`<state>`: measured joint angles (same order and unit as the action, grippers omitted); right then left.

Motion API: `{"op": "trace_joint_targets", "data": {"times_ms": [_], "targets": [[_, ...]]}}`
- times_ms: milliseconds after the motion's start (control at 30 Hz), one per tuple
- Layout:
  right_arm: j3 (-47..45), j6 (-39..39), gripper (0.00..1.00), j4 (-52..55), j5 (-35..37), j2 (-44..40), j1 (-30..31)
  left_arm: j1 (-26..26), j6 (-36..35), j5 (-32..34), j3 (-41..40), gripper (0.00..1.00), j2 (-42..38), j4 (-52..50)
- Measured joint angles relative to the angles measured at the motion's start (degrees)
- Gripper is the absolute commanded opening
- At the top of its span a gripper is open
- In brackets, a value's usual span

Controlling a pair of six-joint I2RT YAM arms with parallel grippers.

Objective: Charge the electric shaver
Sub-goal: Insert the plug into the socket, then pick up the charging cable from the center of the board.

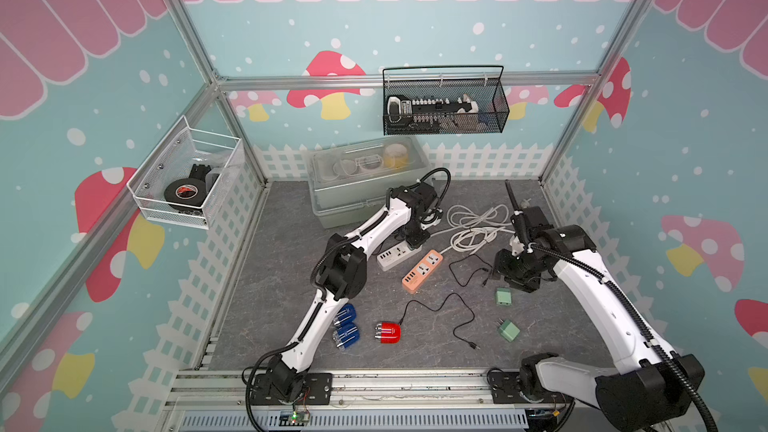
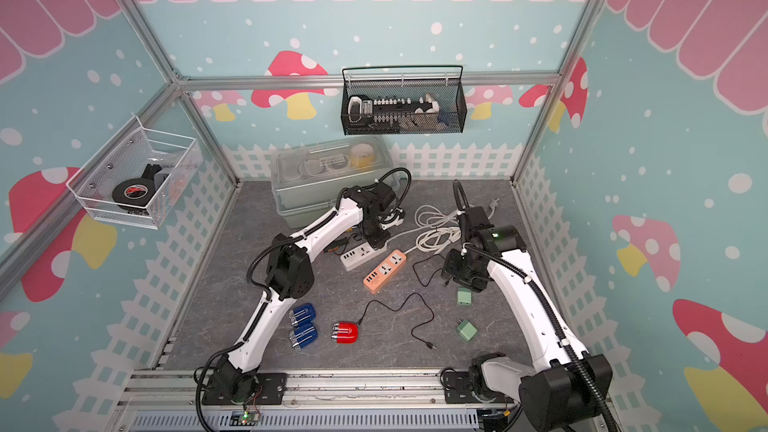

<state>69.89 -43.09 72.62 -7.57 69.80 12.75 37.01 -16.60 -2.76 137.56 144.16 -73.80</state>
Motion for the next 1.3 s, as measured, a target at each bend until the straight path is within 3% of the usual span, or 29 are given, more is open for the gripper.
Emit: {"op": "trace_joint_targets", "data": {"times_ms": [133,167,233,567,767,867,1033,1133,1300], "targets": [[0.1,-0.4,0.65,-0.4,0.0,0.0,0.0,0.7,2.2,0.2,-2.2,0.43,-1.4,0.8],[0.1,-0.5,0.65,-0.5,0.0,0.0,0.0,0.9,2.9,0.2,-2.8,0.57,-2.2,1.0],[0.1,-0.5,0.67,-0.6,0.0,0.0,0.0,1.5,4.0,0.2,-3.9,0.69,-3.9,1.3],[2.0,-0.1,0.69,-1.1,0.1,0.5,0.0,2.5,8.7,0.2,-8.1,0.7,-14.9,4.3],[6.5,1.1,0.66,-3.9,1.1,2.3,1.4,0.4,17.2,-1.9,-22.4,0.69,-25.9,12.1],[9.3,2.4,0.61,-8.2,2.9,4.2,6.1,-3.5,25.0,-3.2,-33.4,0.64,-34.8,19.1],[10.6,6.6,0.53,-20.9,5.4,10.0,18.6,-15.9,41.3,-4.8,-53.3,0.59,-52.6,31.1],[10.7,10.3,0.51,-30.2,6.6,15.3,23.6,-23.2,51.4,-5.0,-64.2,0.56,-62.2,35.4],[11.2,17.7,0.44,-46.3,7.9,24.9,28.7,-29.5,64.9,-7.8,-78.3,0.52,-72.6,38.0]]}}
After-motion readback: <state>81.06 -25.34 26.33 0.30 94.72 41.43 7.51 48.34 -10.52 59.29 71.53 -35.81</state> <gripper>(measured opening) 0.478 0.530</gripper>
